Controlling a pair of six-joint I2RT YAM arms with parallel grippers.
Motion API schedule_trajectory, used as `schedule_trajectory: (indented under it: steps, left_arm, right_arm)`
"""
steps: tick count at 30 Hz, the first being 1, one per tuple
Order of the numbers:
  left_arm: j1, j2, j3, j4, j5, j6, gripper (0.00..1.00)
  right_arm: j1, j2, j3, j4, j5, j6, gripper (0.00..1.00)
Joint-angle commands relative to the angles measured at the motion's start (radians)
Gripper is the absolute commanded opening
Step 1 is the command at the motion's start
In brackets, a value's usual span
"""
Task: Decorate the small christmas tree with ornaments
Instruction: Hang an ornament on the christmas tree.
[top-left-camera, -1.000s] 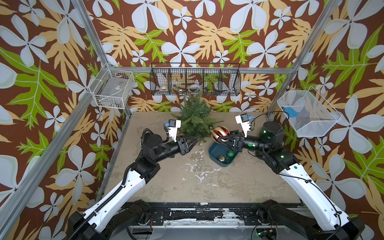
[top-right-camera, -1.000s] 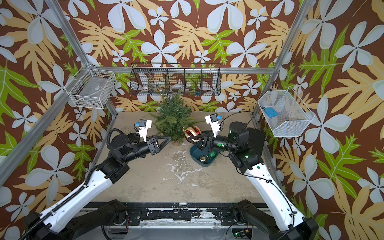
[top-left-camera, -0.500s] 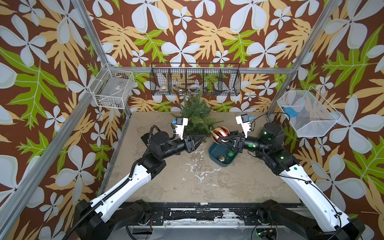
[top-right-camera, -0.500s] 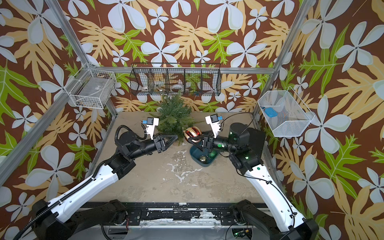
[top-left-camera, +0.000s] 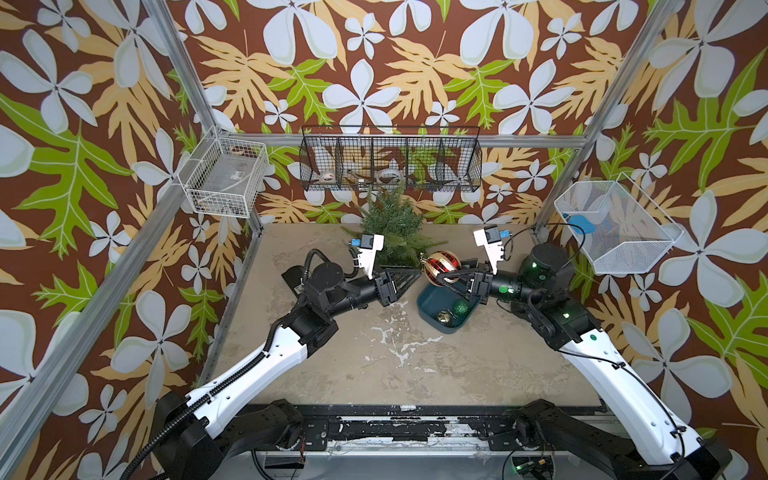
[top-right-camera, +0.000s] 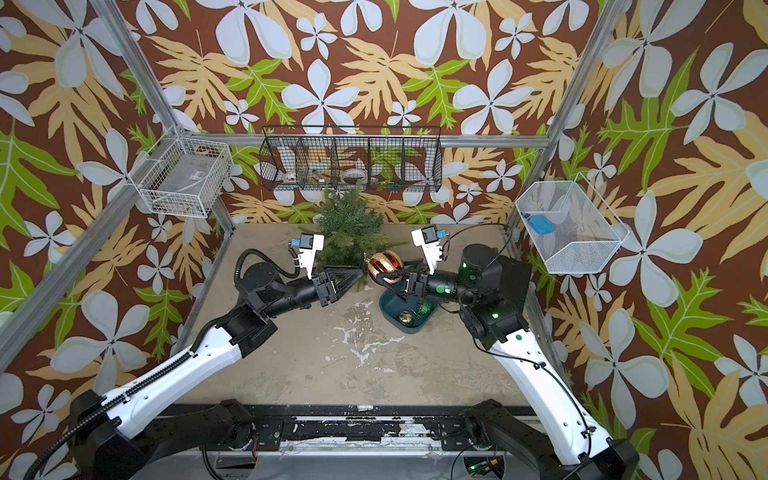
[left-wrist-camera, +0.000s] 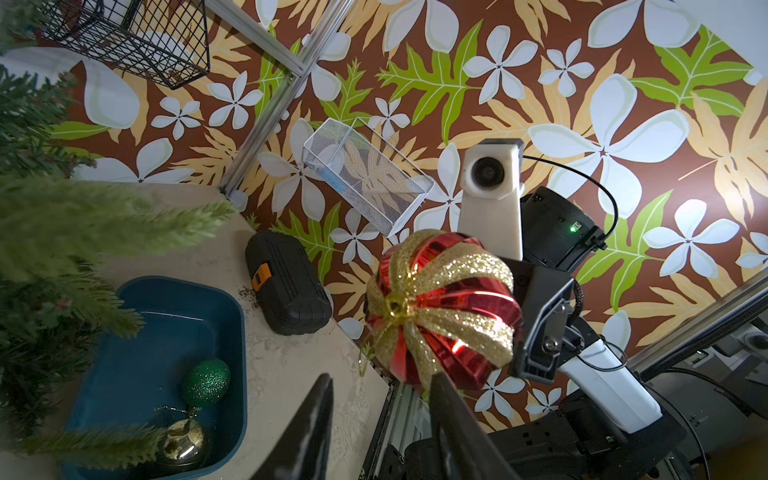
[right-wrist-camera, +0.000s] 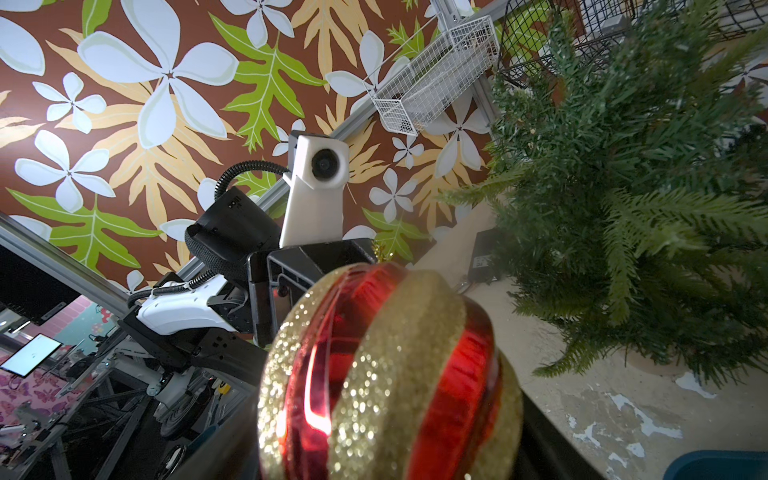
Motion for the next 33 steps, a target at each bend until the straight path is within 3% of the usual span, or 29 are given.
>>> schedule_trajectory:
  steps: [1,15,21,23,25,33]
  left_arm:
    - [-0.006,0.006,0.010,0.035,0.013,0.011,0.40]
    - [-0.009,0.001,0.023,0.032,0.006,0.027,0.00]
    - [-0.008,0.002,0.022,0.026,0.001,0.034,0.00]
    - [-0.009,0.002,0.020,0.022,-0.009,0.032,0.18]
    - [-0.009,0.002,0.018,0.026,-0.005,0.029,0.24]
    - [-0.010,0.022,0.039,0.032,0.007,0.028,0.24]
  right_arm:
    - [0.002,-0.006,0.000,0.042,-0.016,0.008,0.69]
    - [0.002,-0.016,0.002,0.050,-0.026,0.017,0.69]
    - [0.003,-0.017,0.004,0.051,-0.027,0.017,0.68]
    - [0.002,-0.018,0.005,0.051,-0.028,0.016,0.69]
    - [0.002,-0.018,0.006,0.049,-0.027,0.017,0.68]
    - [0.002,-0.018,0.005,0.051,-0.031,0.015,0.69]
